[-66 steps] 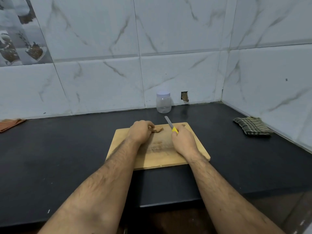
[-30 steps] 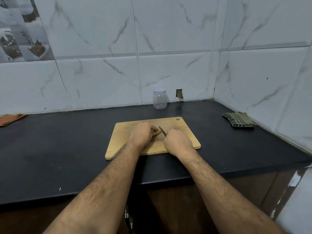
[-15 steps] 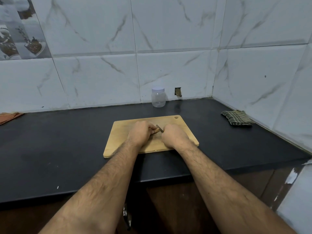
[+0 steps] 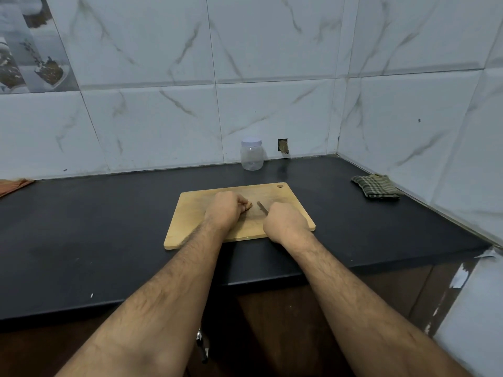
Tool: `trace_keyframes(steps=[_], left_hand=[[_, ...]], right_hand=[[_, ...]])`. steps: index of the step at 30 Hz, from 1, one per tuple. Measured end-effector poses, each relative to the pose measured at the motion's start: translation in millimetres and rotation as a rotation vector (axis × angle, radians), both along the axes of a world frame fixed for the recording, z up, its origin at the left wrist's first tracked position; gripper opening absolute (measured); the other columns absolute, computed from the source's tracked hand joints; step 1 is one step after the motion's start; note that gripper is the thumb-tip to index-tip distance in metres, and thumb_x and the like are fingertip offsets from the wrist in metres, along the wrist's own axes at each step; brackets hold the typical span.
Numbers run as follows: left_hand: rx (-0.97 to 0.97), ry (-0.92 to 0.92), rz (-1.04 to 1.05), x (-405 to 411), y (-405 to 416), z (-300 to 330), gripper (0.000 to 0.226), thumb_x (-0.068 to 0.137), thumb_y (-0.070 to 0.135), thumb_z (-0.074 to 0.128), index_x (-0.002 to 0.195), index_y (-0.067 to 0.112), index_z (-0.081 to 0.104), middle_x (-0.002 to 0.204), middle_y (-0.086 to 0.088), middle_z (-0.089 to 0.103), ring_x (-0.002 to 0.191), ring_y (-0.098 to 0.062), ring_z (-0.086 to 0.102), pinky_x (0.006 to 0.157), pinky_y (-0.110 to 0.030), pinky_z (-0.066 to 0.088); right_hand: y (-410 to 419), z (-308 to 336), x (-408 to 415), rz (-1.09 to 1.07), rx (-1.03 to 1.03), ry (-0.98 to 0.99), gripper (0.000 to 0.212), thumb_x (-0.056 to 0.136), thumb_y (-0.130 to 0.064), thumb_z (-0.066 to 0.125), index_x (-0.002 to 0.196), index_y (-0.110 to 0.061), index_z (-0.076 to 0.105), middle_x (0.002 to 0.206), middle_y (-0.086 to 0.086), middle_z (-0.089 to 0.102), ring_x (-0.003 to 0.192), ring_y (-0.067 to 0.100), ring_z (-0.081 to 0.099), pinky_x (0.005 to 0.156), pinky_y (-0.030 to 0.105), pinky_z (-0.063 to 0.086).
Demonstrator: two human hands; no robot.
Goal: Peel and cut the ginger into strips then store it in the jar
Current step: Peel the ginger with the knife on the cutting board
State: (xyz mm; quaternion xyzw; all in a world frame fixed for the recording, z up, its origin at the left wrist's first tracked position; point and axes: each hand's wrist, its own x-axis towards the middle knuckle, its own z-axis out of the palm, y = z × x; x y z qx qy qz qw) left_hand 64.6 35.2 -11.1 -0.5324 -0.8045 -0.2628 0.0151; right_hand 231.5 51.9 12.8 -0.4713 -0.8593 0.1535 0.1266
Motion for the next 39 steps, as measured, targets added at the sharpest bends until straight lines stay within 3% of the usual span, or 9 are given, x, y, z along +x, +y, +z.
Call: trace_keyframes(steps=[5, 9, 11, 14, 20, 26, 30, 33, 39], left_hand=[[-0.029, -0.074, 0.039, 0, -5, 6, 0.022, 0.099, 0.023, 0.055, 0.101, 0.024, 0.077, 0.084, 0.009, 0.073, 0.089, -0.011, 0.066, 0.069, -0.02, 0.04], [-0.08, -0.104, 0.067, -3, -11, 13, 0.026, 0.101, 0.018, 0.053, 0.117, 0.023, 0.072, 0.102, 0.003, 0.072, 0.089, -0.011, 0.058, 0.076, -0.021, 0.04], [-0.071, -0.162, 0.079, -6, -10, 12, 0.024, 0.099, 0.019, 0.058, 0.117, 0.022, 0.072, 0.091, 0.006, 0.068, 0.085, -0.01, 0.057, 0.077, -0.022, 0.042], [-0.039, -0.265, 0.096, -9, -10, 10, 0.017, 0.096, 0.02, 0.064, 0.11, 0.021, 0.073, 0.072, 0.011, 0.063, 0.077, -0.01, 0.06, 0.077, -0.025, 0.049], [0.032, -0.485, 0.135, -7, -13, 7, 0.007, 0.093, 0.023, 0.069, 0.086, 0.021, 0.069, 0.087, -0.006, 0.075, 0.057, -0.013, 0.058, 0.064, -0.028, 0.055], [0.042, -0.53, 0.217, -5, -12, 8, 0.01, 0.091, 0.027, 0.071, 0.094, 0.018, 0.07, 0.08, 0.001, 0.071, 0.053, -0.01, 0.058, 0.053, -0.022, 0.049], [-0.034, -0.267, 0.211, -2, -15, 10, 0.017, 0.092, 0.033, 0.067, 0.107, 0.026, 0.07, 0.104, 0.004, 0.072, 0.091, -0.014, 0.064, 0.071, -0.025, 0.047], [-0.044, -0.108, 0.028, 0, -19, 14, 0.027, 0.095, 0.025, 0.059, 0.119, 0.029, 0.07, 0.128, 0.009, 0.062, 0.114, -0.014, 0.059, 0.09, -0.028, 0.046], [-0.26, 0.09, -0.115, -8, -30, 24, 0.024, 0.094, 0.04, 0.062, 0.116, 0.036, 0.071, 0.127, 0.009, 0.06, 0.112, -0.014, 0.056, 0.097, -0.036, 0.047]], right_hand=[[9, 5, -4, 0.001, -0.161, 0.026, 0.018, 0.085, -0.002, 0.044, 0.075, -0.001, 0.059, 0.059, 0.007, 0.064, 0.058, 0.024, 0.058, 0.058, 0.029, 0.045], [9, 8, -5, 0.045, -0.219, -0.058, 0.049, 0.076, 0.003, 0.046, 0.118, -0.01, 0.068, 0.037, -0.001, 0.056, 0.035, 0.013, 0.053, 0.051, 0.028, 0.044], [5, 8, -6, 0.047, -0.204, -0.021, 0.039, 0.078, 0.002, 0.046, 0.106, -0.007, 0.071, 0.035, -0.001, 0.054, 0.033, 0.013, 0.053, 0.048, 0.027, 0.042], [-1, 7, -5, 0.032, -0.184, 0.034, 0.022, 0.087, -0.004, 0.042, 0.075, -0.005, 0.06, 0.042, 0.003, 0.058, 0.045, 0.019, 0.057, 0.048, 0.026, 0.041], [-8, 7, -8, 0.063, -0.142, 0.054, 0.021, 0.093, -0.009, 0.041, 0.077, -0.012, 0.055, 0.057, 0.004, 0.062, 0.049, 0.018, 0.058, 0.044, 0.024, 0.038], [-8, 5, -6, 0.061, -0.127, 0.05, 0.019, 0.093, -0.01, 0.043, 0.076, -0.016, 0.049, 0.059, 0.003, 0.062, 0.048, 0.015, 0.057, 0.044, 0.025, 0.037], [-8, 2, -5, 0.058, -0.092, 0.045, 0.015, 0.094, -0.014, 0.046, 0.08, -0.015, 0.052, 0.069, 0.002, 0.062, 0.062, 0.02, 0.062, 0.047, 0.027, 0.036], [-7, 1, -3, 0.062, -0.073, 0.055, 0.011, 0.095, -0.016, 0.045, 0.092, -0.014, 0.056, 0.077, 0.003, 0.061, 0.075, 0.025, 0.062, 0.05, 0.028, 0.035], [-5, -1, 3, 0.053, -0.059, 0.054, 0.019, 0.089, -0.012, 0.047, 0.101, -0.014, 0.062, 0.089, 0.004, 0.063, 0.081, 0.026, 0.06, 0.053, 0.029, 0.037]])
